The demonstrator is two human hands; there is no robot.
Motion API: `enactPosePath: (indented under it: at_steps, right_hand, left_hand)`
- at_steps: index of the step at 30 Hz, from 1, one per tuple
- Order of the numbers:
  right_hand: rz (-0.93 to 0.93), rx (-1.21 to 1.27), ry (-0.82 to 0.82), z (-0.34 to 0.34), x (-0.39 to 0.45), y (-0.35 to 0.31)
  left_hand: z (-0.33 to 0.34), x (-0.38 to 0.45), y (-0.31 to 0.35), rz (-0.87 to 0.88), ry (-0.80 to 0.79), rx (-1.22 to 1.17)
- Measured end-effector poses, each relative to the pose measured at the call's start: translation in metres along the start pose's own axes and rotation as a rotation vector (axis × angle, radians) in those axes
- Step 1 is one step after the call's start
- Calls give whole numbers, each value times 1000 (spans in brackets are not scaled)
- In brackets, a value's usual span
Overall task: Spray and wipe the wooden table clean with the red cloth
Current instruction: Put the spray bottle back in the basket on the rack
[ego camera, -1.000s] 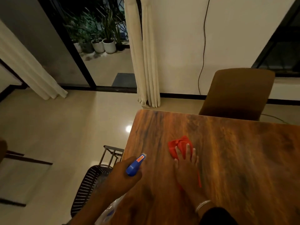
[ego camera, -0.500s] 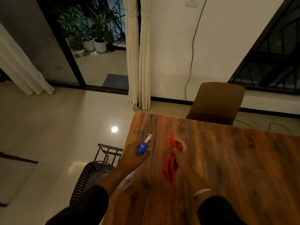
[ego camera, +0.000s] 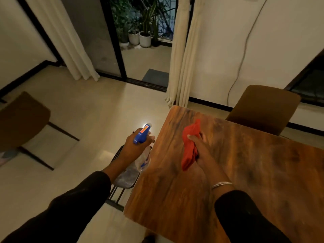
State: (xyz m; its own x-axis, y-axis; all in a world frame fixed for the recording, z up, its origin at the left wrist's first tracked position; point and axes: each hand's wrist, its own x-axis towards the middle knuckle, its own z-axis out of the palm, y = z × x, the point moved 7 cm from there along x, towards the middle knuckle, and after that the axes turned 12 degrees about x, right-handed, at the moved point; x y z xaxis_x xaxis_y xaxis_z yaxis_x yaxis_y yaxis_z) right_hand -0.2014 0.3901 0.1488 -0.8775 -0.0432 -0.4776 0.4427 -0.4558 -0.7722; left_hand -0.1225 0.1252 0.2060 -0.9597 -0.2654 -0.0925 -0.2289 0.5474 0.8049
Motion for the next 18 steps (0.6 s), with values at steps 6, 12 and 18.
enactPosePath:
  at_steps: [6, 12, 18]
  right_hand:
    - [82, -40, -38, 59, -4, 63]
    - [117, -90, 78, 92, 17, 108]
    - [197, -192, 119, 118, 37, 162]
  left_hand:
    - [-38, -20, -60, -42, 110, -80]
    - [-54, 1, -146, -172, 174, -74]
    - [-19, 18, -237, -258, 13, -87]
